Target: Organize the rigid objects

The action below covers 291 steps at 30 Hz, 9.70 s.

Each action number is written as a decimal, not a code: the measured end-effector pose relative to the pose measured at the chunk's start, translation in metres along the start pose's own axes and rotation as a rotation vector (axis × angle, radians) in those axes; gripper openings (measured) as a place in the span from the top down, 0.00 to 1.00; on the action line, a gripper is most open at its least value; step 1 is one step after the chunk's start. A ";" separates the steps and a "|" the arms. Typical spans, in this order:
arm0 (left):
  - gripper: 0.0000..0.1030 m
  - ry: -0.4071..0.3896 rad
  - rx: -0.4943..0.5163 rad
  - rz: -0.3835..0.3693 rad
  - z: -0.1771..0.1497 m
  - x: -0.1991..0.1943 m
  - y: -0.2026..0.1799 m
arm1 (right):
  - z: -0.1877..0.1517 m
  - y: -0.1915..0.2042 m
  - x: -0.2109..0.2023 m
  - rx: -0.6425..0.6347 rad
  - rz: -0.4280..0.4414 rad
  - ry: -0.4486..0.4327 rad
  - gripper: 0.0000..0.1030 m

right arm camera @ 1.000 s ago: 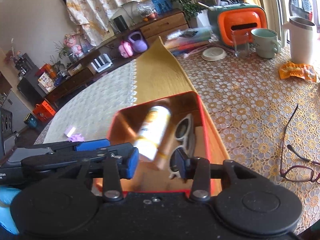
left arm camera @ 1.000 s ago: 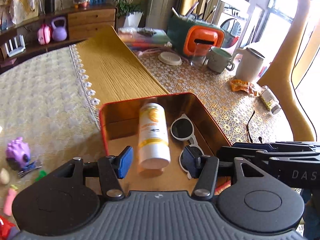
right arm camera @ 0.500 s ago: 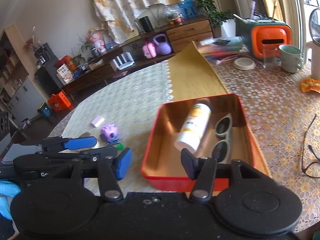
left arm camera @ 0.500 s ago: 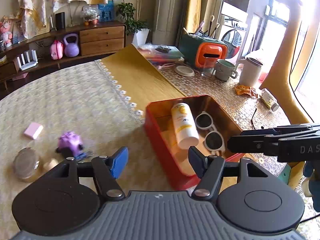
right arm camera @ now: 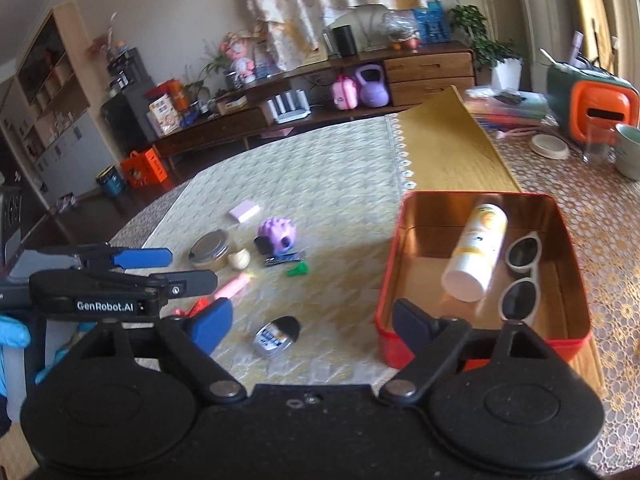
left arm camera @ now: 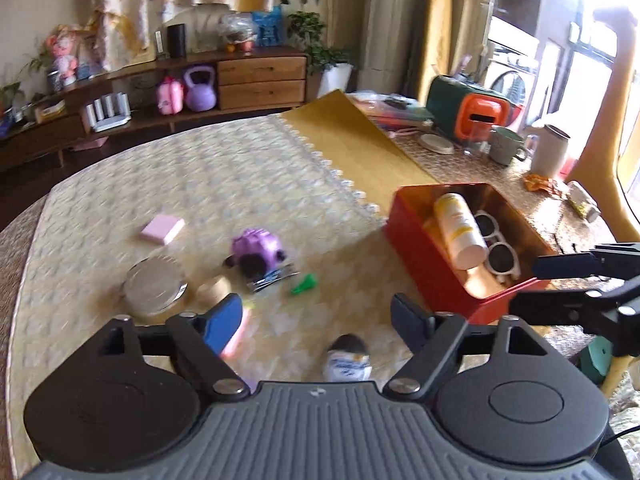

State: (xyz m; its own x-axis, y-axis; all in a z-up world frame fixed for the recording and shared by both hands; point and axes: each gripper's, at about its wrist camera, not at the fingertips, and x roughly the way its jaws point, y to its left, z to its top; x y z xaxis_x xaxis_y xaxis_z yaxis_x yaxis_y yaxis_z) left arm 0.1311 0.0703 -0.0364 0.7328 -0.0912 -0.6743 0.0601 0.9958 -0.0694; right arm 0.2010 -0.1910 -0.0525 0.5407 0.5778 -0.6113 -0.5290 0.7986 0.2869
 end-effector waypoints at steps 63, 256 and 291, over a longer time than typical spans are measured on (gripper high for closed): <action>0.49 0.059 -0.112 -0.088 -0.074 0.060 0.102 | -0.032 0.070 0.134 -0.201 -0.081 0.188 0.43; 0.54 -0.001 0.030 -0.096 0.013 0.010 -0.039 | 0.000 0.006 -0.016 -0.141 -0.081 -0.068 0.17; 0.18 0.005 -0.059 0.044 -0.087 0.030 0.064 | 0.007 0.055 0.105 -0.249 -0.077 0.066 0.01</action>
State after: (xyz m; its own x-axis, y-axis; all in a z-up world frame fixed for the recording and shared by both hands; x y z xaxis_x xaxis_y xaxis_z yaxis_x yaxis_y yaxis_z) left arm 0.0980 0.1304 -0.1247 0.7302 -0.0479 -0.6816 -0.0121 0.9965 -0.0831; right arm 0.2336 -0.0850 -0.0956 0.5460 0.4984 -0.6734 -0.6372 0.7689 0.0526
